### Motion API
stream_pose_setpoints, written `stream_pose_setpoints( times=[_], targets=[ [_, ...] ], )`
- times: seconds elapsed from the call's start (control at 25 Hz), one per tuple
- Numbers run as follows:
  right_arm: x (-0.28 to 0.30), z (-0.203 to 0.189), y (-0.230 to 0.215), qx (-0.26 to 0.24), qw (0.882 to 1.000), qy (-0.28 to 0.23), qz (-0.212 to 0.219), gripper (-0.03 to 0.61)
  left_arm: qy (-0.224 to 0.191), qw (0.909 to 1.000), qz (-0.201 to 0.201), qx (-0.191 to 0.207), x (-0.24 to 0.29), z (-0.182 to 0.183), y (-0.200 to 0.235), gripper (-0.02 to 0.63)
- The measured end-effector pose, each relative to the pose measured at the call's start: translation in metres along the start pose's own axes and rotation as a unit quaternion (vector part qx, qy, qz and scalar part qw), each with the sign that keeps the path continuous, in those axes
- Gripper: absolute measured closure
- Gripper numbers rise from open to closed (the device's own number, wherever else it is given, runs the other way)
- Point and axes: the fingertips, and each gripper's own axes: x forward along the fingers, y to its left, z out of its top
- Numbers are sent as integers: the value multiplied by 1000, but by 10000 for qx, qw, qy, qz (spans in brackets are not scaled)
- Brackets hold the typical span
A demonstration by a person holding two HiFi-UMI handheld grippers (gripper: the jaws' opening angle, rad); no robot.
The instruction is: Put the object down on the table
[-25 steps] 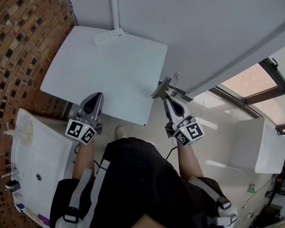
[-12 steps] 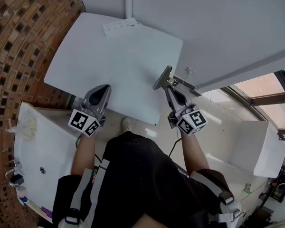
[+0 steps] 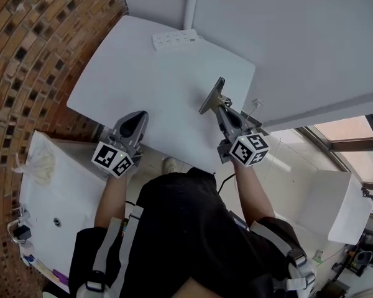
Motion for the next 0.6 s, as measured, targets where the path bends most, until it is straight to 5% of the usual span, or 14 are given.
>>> stream_pose_setpoints(
  times=[0.4, 0.6],
  targets=[
    [61, -37, -34, 811, 9936, 767, 169, 572, 275, 9996, 40, -1, 32, -30, 6, 614],
    [92, -66, -48, 1925, 9733, 1220, 270, 572, 440, 9990, 86, -65, 37, -41, 3, 614]
  ],
)
